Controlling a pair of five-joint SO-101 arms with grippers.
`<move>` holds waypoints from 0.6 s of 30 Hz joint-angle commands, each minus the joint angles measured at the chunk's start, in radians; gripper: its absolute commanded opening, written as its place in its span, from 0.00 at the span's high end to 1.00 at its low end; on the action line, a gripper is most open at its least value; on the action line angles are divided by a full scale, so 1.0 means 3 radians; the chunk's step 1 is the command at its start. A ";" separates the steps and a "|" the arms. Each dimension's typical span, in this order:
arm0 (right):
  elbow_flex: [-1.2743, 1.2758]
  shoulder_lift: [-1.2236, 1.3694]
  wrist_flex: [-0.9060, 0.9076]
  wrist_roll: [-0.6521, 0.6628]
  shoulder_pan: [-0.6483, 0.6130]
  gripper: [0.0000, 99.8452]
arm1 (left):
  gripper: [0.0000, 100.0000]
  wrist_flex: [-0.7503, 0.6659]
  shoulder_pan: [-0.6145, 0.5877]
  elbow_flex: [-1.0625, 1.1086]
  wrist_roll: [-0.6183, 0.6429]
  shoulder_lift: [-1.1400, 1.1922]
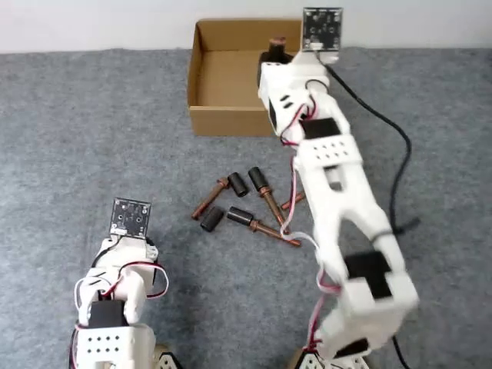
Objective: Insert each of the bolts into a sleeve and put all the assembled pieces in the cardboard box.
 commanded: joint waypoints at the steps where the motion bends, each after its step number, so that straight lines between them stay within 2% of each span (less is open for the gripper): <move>1: -0.0619 0.0499 -0.0161 0.0005 0.0013 0.99 | 1.00 -0.0092 -0.0015 -0.0023 -0.0026 -0.0031; 5: -0.1125 0.1215 -0.0187 0.0378 0.0003 0.99 | 1.00 -0.0082 -0.0015 -0.0023 -0.0020 -0.0031; 10: -0.1698 0.1890 -0.0095 0.0414 0.0003 0.99 | 1.00 -0.0082 -0.0015 -0.0023 -0.0020 -0.0031; 18: -0.2695 0.2452 0.0887 0.0414 0.0008 0.98 | 1.00 -0.0082 -0.0015 -0.0023 -0.0020 -0.0031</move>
